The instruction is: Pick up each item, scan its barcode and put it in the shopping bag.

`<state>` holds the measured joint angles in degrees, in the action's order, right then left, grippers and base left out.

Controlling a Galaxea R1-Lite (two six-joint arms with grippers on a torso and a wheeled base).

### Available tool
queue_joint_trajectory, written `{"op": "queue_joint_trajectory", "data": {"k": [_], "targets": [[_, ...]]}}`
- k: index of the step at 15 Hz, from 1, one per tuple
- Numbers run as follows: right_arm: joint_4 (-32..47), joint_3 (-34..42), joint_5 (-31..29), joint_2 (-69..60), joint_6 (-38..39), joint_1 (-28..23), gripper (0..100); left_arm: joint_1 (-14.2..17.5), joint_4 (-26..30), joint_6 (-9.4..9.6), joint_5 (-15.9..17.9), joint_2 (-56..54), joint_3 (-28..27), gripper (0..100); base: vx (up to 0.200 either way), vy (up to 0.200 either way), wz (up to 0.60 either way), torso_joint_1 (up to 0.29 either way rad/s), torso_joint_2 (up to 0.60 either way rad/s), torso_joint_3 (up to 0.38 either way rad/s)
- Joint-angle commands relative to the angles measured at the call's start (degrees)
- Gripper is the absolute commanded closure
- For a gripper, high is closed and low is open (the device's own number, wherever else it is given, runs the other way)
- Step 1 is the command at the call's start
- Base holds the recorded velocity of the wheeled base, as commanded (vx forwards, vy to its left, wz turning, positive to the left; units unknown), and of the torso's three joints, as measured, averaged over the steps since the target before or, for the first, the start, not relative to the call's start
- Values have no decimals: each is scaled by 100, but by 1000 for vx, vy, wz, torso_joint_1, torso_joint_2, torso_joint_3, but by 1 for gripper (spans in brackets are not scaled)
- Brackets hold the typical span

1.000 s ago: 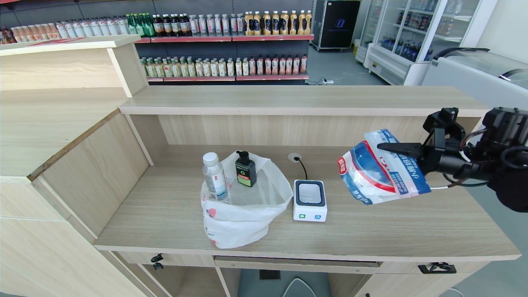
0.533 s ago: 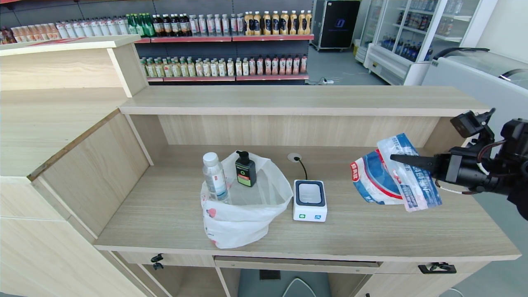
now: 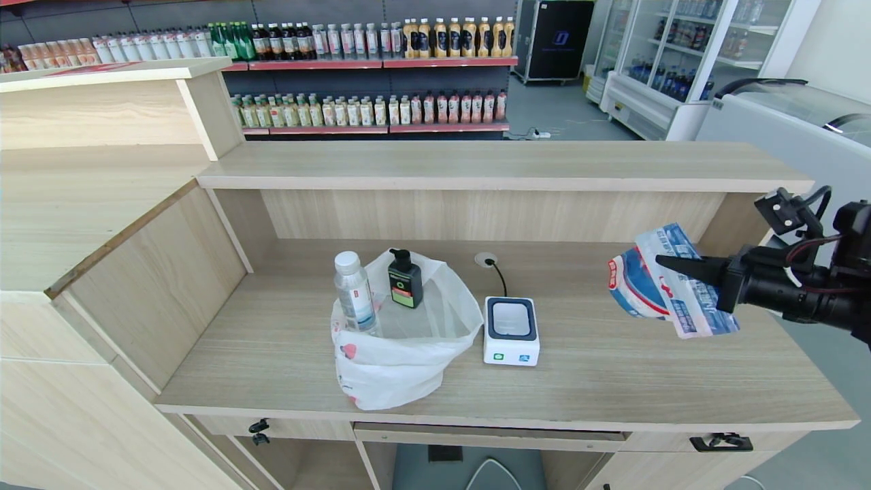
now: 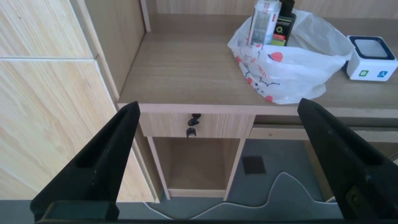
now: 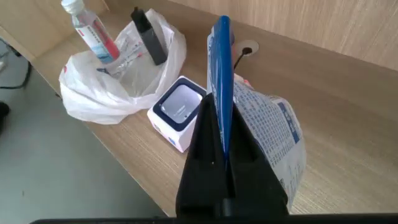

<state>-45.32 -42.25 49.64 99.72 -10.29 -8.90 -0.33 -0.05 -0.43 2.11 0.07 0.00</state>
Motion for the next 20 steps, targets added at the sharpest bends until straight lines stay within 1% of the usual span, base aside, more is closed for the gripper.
{"op": "queue_joint_trajectory", "data": {"k": [1,3,4,5,6,8,13,16,18,20], "targets": [[32,147,-16,-155,-342,-68,100,-2,-4,-1,0,1,0,0,0,0,0,0,0,0],[252,270,-42,-181,-1045,-174,100,-2,-4,-1,0,1,0,0,0,0,0,0,0,0],[542,358,-165,-234,-1775,-297,100,-2,5,-1,0,1,0,0,0,0,0,0,0,0],[762,411,-323,-286,-2249,-367,100,-2,-4,-1,0,1,0,0,0,0,0,0,0,0],[964,428,-385,-348,-2557,-464,100,-2,-4,-1,0,1,0,0,0,0,0,0,0,0],[1219,428,-385,-506,-2610,-569,100,-2,-4,-1,0,1,0,0,0,0,0,0,0,0],[1201,393,-385,-612,-2627,-710,100,-2,5,-1,0,1,0,0,0,0,0,0,0,0],[1140,358,-385,-612,-2619,-727,100,-2,-4,-1,0,1,0,0,0,0,600,1,-2,2],[876,288,-394,-603,-2513,-604,100,-2,-4,-1,0,1,0,0,0,0,600,0,2,5],[797,191,-394,-594,-2311,-411,100,-2,-4,-1,0,1,0,0,0,0,600,7,2,2]]}}
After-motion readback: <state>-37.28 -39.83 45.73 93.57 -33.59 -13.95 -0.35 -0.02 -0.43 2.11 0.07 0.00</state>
